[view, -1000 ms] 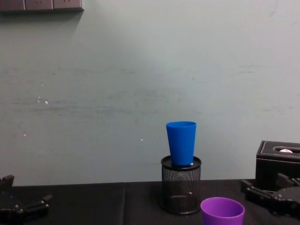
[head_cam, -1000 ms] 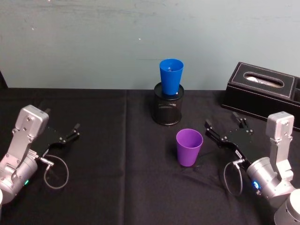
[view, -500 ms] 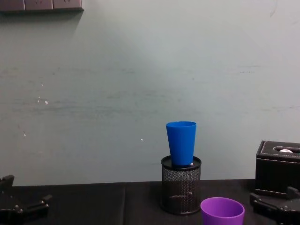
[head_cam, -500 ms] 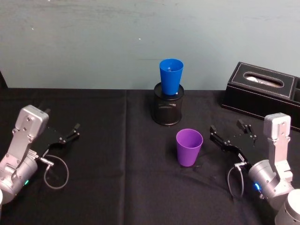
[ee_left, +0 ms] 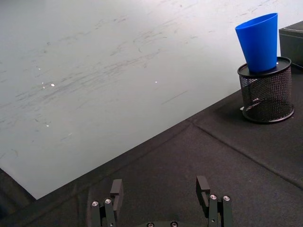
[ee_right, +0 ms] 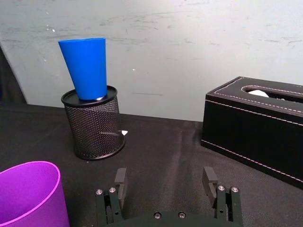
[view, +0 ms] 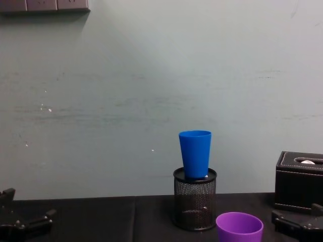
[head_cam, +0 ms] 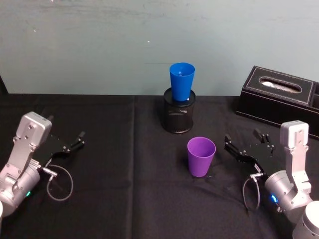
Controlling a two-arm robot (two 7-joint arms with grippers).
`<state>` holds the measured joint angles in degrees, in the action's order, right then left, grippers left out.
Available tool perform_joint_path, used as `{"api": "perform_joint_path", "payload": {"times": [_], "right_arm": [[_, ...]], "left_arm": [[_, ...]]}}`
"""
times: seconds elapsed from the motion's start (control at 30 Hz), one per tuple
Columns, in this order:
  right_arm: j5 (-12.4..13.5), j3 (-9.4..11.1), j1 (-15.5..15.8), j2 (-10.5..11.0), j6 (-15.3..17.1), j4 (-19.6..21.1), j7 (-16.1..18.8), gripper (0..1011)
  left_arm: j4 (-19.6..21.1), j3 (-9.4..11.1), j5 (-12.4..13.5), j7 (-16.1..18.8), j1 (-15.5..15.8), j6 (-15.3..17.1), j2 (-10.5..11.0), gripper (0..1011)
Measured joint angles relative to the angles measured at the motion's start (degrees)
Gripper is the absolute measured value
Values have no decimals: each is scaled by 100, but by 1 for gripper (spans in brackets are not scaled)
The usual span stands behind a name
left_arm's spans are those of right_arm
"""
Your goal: Pick up one cup with a gripper and tap it against the other cup.
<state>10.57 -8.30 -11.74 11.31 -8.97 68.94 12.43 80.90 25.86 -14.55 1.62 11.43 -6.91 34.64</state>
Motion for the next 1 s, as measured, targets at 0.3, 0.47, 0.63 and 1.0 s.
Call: {"api": "perform_joint_path", "payload": {"times": [0.3,0.47,0.63,1.0], "right_arm": [[8,-8,-3,5,-7,0,3,1003],[12,-11,-5,7,-9,0,3,1003],[15,-14,-7,10,-12,0,4,1003],[18,-15,-8,11,-15,0,7,1003]], "left_arm": [[0,0,0,0,0,0,0,1011],[0,0,0,0,0,0,0,1011],[0,0,0,0,0,0,0,1011],[0,0,0,0,0,0,0,1011]]}}
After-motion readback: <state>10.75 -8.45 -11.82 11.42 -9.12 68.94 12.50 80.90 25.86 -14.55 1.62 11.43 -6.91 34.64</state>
